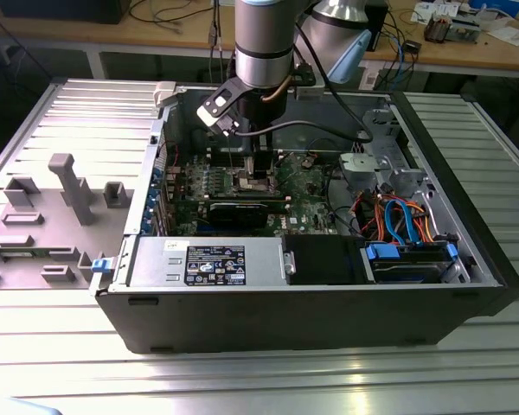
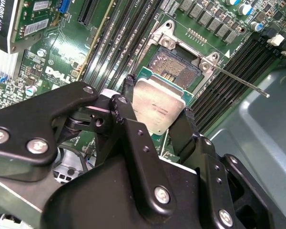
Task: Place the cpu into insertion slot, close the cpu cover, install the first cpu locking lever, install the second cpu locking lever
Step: 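Place the cpu into insertion slot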
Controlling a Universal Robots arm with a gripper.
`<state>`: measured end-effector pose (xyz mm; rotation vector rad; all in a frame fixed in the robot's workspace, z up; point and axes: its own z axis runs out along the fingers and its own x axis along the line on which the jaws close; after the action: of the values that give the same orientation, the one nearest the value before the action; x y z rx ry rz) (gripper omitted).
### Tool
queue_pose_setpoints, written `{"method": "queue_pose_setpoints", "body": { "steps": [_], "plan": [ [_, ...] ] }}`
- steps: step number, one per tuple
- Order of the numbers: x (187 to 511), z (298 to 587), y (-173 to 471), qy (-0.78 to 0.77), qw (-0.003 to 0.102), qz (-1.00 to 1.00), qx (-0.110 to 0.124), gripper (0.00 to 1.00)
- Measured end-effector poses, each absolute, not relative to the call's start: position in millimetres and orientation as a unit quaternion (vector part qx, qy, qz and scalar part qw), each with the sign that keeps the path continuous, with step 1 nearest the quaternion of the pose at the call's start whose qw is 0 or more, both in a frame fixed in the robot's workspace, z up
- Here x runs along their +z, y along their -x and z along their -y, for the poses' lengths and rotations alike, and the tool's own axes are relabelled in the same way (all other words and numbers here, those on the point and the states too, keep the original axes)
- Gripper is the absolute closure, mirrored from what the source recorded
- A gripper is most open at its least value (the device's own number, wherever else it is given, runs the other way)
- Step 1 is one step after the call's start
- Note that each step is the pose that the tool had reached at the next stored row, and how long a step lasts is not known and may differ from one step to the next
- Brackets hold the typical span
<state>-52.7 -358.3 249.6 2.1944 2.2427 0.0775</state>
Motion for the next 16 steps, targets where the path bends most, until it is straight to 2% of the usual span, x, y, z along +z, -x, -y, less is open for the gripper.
{"method": "queue_pose_setpoints", "body": {
  "steps": [16],
  "plan": [
    [242.7, 357.3, 52.7, -0.699, 0.0, -0.714, 0.027, 0.45]
  ]
}}
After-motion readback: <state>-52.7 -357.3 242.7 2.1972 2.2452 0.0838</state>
